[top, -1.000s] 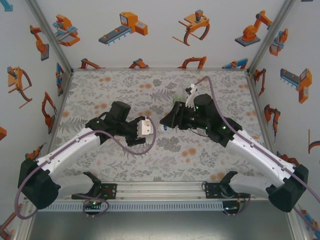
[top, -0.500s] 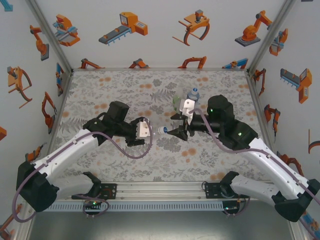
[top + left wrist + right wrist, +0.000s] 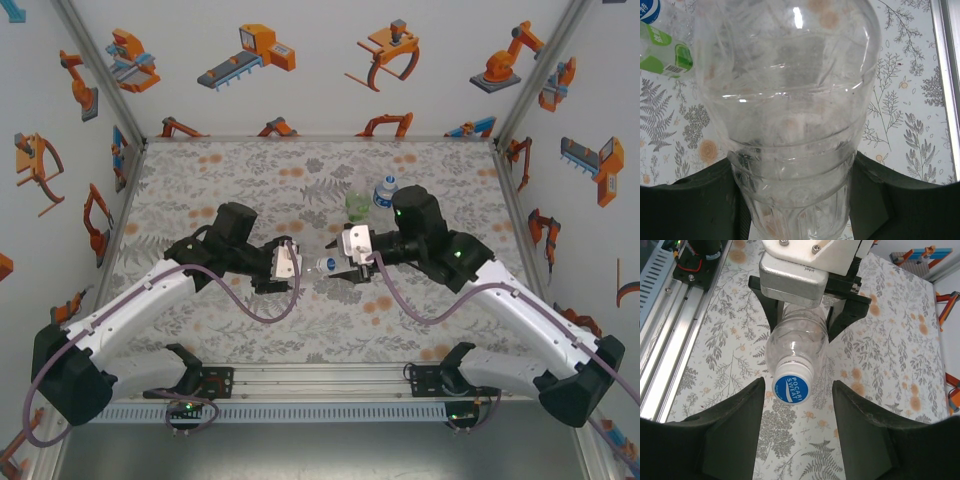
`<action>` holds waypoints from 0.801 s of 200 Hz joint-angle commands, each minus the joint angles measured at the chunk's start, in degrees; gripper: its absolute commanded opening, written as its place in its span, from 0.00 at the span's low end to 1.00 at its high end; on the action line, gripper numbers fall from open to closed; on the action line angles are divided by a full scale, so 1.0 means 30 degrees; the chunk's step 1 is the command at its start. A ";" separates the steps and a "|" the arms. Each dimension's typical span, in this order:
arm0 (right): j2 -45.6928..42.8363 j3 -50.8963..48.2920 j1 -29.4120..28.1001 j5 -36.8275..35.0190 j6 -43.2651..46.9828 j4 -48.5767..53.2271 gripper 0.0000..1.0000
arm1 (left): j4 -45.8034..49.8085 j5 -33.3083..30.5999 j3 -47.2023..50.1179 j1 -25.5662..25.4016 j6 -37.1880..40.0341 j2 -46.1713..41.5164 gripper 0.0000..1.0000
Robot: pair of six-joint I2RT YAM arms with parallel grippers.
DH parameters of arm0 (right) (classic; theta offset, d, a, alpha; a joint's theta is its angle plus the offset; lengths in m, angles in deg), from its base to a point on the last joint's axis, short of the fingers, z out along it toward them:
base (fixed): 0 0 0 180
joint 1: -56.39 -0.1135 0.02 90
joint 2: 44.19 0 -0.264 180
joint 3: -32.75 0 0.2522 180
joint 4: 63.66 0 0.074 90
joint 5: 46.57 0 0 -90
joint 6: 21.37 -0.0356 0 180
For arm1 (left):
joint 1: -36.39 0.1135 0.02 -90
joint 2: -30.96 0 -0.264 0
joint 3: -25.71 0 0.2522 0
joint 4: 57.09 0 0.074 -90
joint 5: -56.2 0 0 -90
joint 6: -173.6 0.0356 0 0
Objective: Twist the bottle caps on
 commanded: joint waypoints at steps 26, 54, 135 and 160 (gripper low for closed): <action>-0.0264 -0.0139 -0.0155 0.0291 0.0722 -0.0535 0.46 | 0.0383 0.0772 -0.0036 -0.0079 0.0466 -0.0027 0.00; -0.0232 -0.0274 -0.0153 0.0193 0.0696 -0.0612 0.44 | 0.0368 0.0773 -0.0016 -0.0078 0.0458 -0.0103 0.00; -0.0447 -0.1403 -0.0299 -0.0849 -0.3216 -0.2819 0.22 | 0.0303 0.0491 -0.0177 -0.0080 0.0084 -0.0069 0.00; -0.0872 -0.3078 -0.0292 -0.3646 -1.1308 -0.7490 0.10 | 0.0066 0.0012 -0.0159 -0.0049 -0.0250 -0.0057 0.00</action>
